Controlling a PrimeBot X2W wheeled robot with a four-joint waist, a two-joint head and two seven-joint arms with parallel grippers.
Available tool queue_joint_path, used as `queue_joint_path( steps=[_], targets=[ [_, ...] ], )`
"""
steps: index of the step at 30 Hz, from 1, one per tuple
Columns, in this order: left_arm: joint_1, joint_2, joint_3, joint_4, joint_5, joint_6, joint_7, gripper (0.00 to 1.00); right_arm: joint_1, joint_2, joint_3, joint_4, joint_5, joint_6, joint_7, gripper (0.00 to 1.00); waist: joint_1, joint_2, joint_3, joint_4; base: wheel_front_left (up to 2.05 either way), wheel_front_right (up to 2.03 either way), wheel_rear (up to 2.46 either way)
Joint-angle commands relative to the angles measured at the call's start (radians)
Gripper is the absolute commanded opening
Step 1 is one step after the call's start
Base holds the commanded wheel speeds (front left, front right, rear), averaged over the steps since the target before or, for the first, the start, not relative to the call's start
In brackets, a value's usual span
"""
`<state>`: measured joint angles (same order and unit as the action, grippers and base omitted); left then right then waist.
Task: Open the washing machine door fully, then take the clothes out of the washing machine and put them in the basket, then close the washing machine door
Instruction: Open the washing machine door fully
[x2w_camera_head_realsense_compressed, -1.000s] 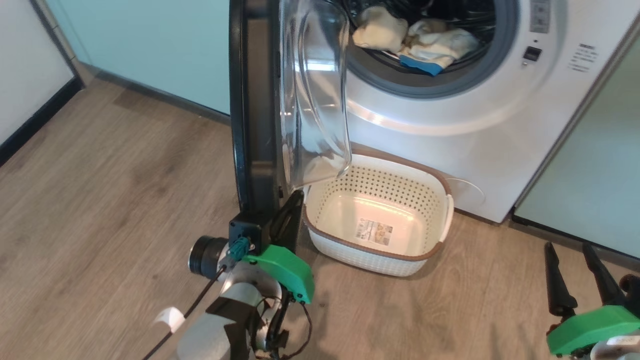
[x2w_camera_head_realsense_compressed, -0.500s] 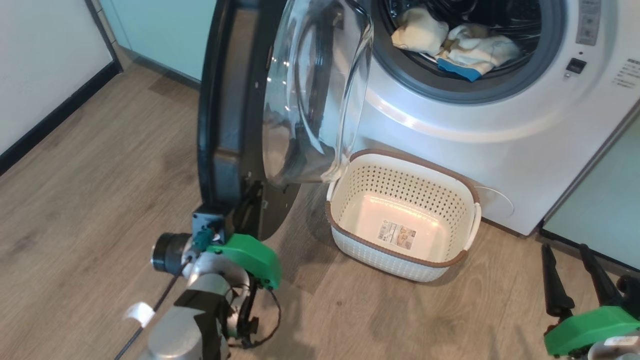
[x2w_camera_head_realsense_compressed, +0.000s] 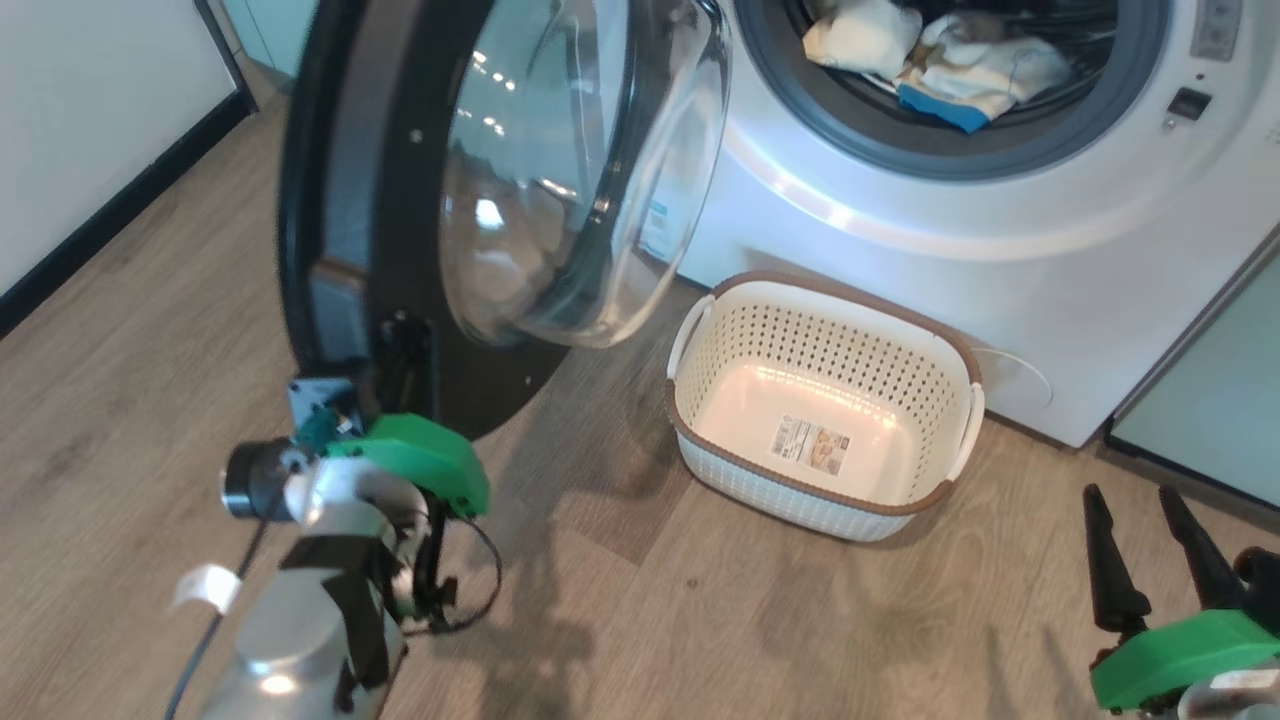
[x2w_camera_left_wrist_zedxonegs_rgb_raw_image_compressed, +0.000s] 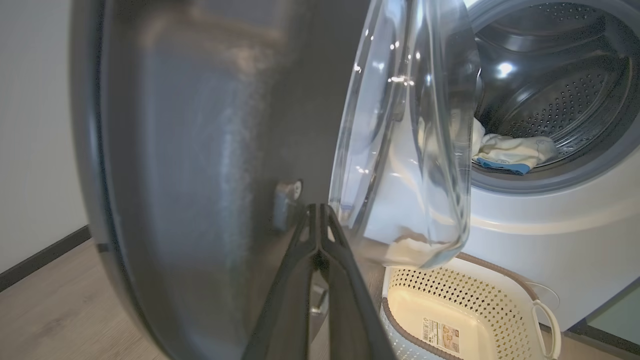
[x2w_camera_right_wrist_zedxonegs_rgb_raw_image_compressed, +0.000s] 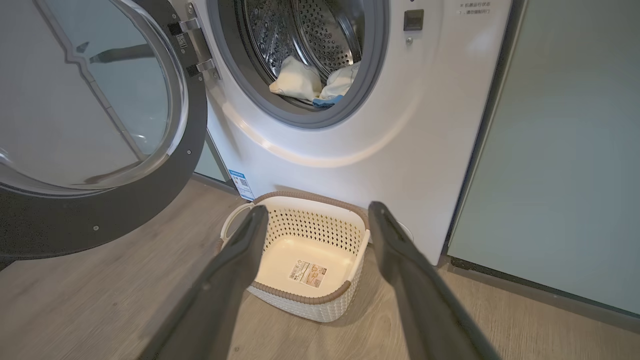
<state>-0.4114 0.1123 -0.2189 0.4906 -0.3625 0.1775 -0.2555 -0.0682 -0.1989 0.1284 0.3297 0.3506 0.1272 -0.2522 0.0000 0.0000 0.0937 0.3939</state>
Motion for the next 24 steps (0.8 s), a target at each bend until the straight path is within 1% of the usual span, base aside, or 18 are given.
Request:
queue_joint_path(
  steps=[1,10,18,24],
  targets=[
    [-0.063,0.033,0.064,-0.02,-0.002,-0.004,-0.006,0.0,-0.041,-0.03,0.018,-0.032,0.003,0.003,-0.01,1.0,0.0,0.0,0.01,0.001,0.0,0.0,0.0],
    [-0.121,0.037,0.158,0.04,-0.004,-0.021,-0.006,0.0,-0.061,-0.048,0.023,-0.033,0.005,0.003,-0.01,1.0,0.0,0.0,0.053,0.008,0.0,0.0,0.0],
    [-0.182,0.038,0.268,0.089,-0.002,-0.031,-0.006,0.0,-0.084,-0.067,0.03,-0.037,0.006,0.003,-0.01,1.0,0.0,0.0,0.099,0.021,0.0,0.0,0.0],
    [-0.223,0.031,0.335,0.111,0.019,-0.043,-0.006,0.0,-0.105,-0.082,0.036,-0.039,0.007,0.003,-0.01,1.0,0.0,0.0,0.136,0.028,0.0,0.0,0.0]
  ],
)
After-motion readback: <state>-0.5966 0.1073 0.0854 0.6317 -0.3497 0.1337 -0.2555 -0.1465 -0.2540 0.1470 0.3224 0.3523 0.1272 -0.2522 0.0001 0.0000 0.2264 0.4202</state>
